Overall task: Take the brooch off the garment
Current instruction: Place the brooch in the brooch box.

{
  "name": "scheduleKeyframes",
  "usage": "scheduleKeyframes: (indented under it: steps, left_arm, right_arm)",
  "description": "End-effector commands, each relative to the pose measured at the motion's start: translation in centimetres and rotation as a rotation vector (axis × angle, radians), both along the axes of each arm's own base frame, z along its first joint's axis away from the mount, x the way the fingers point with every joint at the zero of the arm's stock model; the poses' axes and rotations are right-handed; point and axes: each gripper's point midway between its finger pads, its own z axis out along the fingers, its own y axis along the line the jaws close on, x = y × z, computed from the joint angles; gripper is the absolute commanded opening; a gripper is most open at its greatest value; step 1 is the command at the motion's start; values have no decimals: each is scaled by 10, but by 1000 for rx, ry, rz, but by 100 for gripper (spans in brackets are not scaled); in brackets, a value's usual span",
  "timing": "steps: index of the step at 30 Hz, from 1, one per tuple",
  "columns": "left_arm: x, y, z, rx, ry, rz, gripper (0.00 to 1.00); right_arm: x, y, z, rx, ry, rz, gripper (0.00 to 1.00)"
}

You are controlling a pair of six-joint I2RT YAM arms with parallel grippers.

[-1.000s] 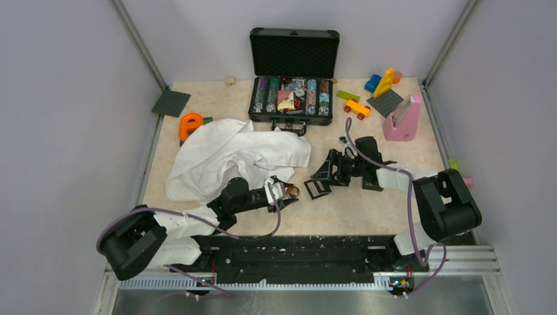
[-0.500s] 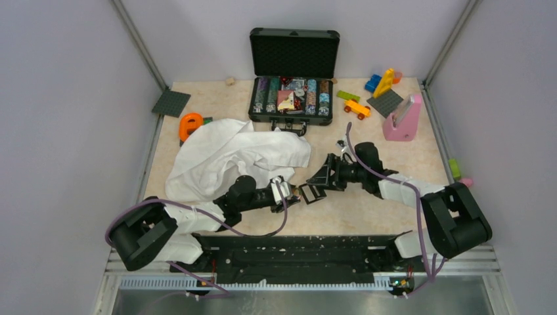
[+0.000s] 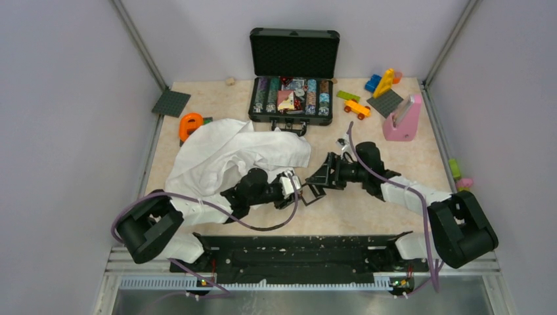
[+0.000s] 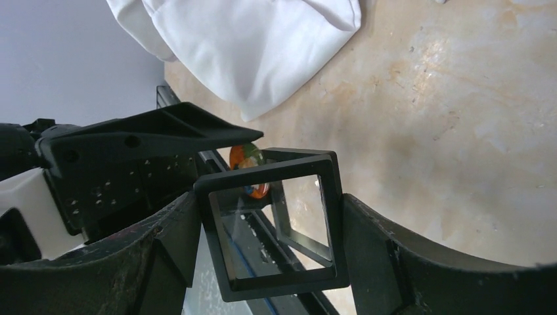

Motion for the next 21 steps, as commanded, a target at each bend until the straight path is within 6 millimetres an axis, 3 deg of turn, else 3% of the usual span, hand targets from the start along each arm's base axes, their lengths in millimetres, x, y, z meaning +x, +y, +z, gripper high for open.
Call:
scheduleKeyframes:
  steps: [1,7,16,21]
  left_arm:
    - [8,3,-6,54,4,43,39]
    - [15,10,-12,99,15,90,38]
    - [3,6,23,-60,-55,46,38]
    - [-6,2,35,-129,-61,4,38]
  right_arm:
    - [2,9,24,60,-59,29,47]
    - [2,15,24,143,-33,14,43]
    - [4,14,-5,119,5,-8,42]
    - [4,17,-6,205,27,-45,38]
